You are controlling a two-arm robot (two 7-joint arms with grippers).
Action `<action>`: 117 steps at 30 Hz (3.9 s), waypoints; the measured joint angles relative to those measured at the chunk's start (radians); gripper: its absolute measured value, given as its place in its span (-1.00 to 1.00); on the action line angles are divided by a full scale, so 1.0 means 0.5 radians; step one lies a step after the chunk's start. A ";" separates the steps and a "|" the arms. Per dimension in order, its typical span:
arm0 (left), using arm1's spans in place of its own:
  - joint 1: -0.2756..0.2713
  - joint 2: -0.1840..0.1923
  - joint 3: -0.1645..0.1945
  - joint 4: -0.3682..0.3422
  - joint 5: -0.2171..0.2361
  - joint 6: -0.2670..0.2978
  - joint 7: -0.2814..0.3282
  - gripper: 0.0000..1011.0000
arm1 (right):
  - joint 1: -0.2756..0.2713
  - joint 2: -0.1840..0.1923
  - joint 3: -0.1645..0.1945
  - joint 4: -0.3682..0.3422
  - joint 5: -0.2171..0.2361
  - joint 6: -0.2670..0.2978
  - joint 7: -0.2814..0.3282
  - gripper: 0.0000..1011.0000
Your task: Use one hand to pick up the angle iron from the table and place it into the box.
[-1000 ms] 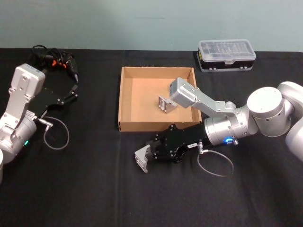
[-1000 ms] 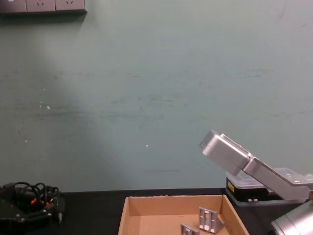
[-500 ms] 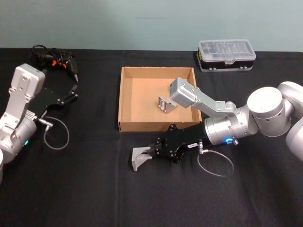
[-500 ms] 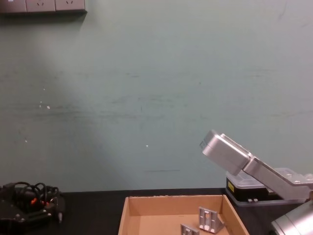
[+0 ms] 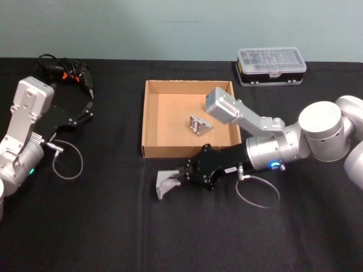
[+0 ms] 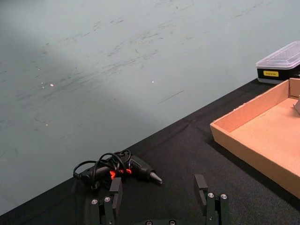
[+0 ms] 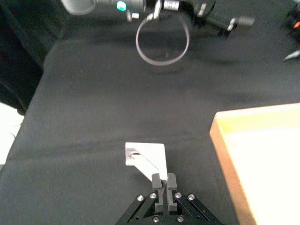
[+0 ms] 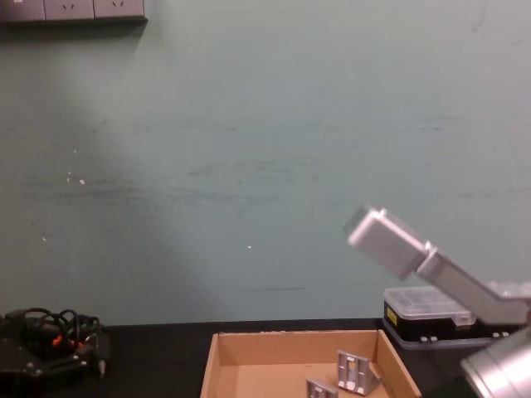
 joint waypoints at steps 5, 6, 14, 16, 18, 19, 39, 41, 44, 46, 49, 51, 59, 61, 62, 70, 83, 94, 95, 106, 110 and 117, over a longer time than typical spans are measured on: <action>0.000 0.000 0.000 0.000 0.000 0.000 0.000 0.98 | 0.002 0.002 0.053 -0.037 0.065 0.001 -0.008 -0.89; 0.000 0.000 0.000 0.000 0.000 0.000 0.000 0.98 | 0.005 0.000 0.074 -0.049 0.091 0.007 -0.011 -0.89; 0.000 0.000 0.000 0.000 0.000 0.000 0.000 0.98 | 0.067 -0.036 0.168 -0.048 0.194 0.073 -0.098 -0.89; 0.000 0.000 0.000 0.000 0.000 0.000 0.000 0.98 | 0.097 -0.057 0.188 -0.017 0.204 0.085 -0.139 -0.89; 0.000 0.000 0.000 0.000 0.000 0.000 0.000 0.98 | 0.121 -0.071 0.200 0.007 0.205 0.095 -0.166 -0.89; 0.000 0.000 0.000 0.000 0.000 0.000 0.000 0.98 | 0.145 -0.086 0.208 0.034 0.203 0.108 -0.196 -0.89; 0.000 0.000 0.000 0.000 0.000 0.000 0.000 0.98 | 0.314 -0.251 0.192 0.372 -0.067 0.311 -0.517 -0.89; 0.000 0.000 0.000 0.000 0.000 0.000 0.000 0.98 | 0.313 -0.257 0.205 0.384 -0.080 0.324 -0.540 -0.89; 0.000 0.000 0.000 0.000 0.000 0.000 0.000 0.98 | 0.309 -0.264 0.224 0.396 -0.097 0.336 -0.565 -0.89; 0.000 0.000 0.000 0.000 0.000 0.000 0.000 0.98 | 0.304 -0.268 0.235 0.403 -0.110 0.344 -0.581 -0.89; 0.000 0.000 0.000 0.000 0.000 0.000 0.000 0.98 | 0.302 -0.273 0.242 0.411 -0.130 0.358 -0.600 -0.89; 0.000 0.000 0.000 0.000 0.000 0.000 0.000 0.98 | 0.301 -0.279 0.244 0.419 -0.154 0.383 -0.624 -0.89; 0.000 0.000 0.000 0.000 0.000 0.000 0.000 0.98 | 0.303 -0.288 0.243 0.437 -0.185 0.429 -0.638 -0.89; 0.000 0.000 0.000 0.000 0.000 0.000 0.000 0.98 | 0.304 -0.288 0.242 0.436 -0.185 0.427 -0.638 -0.89; 0.000 0.000 0.000 0.000 0.000 0.000 0.000 0.98 | 0.304 -0.287 0.242 0.436 -0.184 0.426 -0.638 -0.89; 0.000 0.000 0.000 0.000 0.000 0.000 0.000 0.98 | 0.303 -0.286 0.242 0.431 -0.180 0.418 -0.637 -0.68; 0.000 0.000 0.000 0.000 0.000 0.000 0.000 0.98 | 0.301 -0.284 0.242 0.429 -0.176 0.413 -0.636 0.09; 0.000 0.000 0.000 0.000 0.000 0.000 0.000 0.98 | 0.301 -0.284 0.244 0.428 -0.174 0.408 -0.633 0.74; 0.000 0.000 0.000 0.000 0.000 0.000 0.000 0.98 | 0.300 -0.285 0.248 0.426 -0.173 0.402 -0.627 0.80; 0.000 0.000 0.000 0.000 0.000 0.000 0.000 0.98 | 0.072 -0.146 0.464 0.005 -0.047 0.270 -0.625 0.99; 0.000 0.000 0.000 0.000 0.000 0.000 0.000 0.98 | -0.096 -0.030 0.554 -0.250 0.003 0.170 -0.673 0.99; 0.000 0.000 0.000 0.000 0.000 0.000 0.000 0.98 | -0.356 0.126 0.605 -0.516 -0.003 -0.025 -0.720 0.99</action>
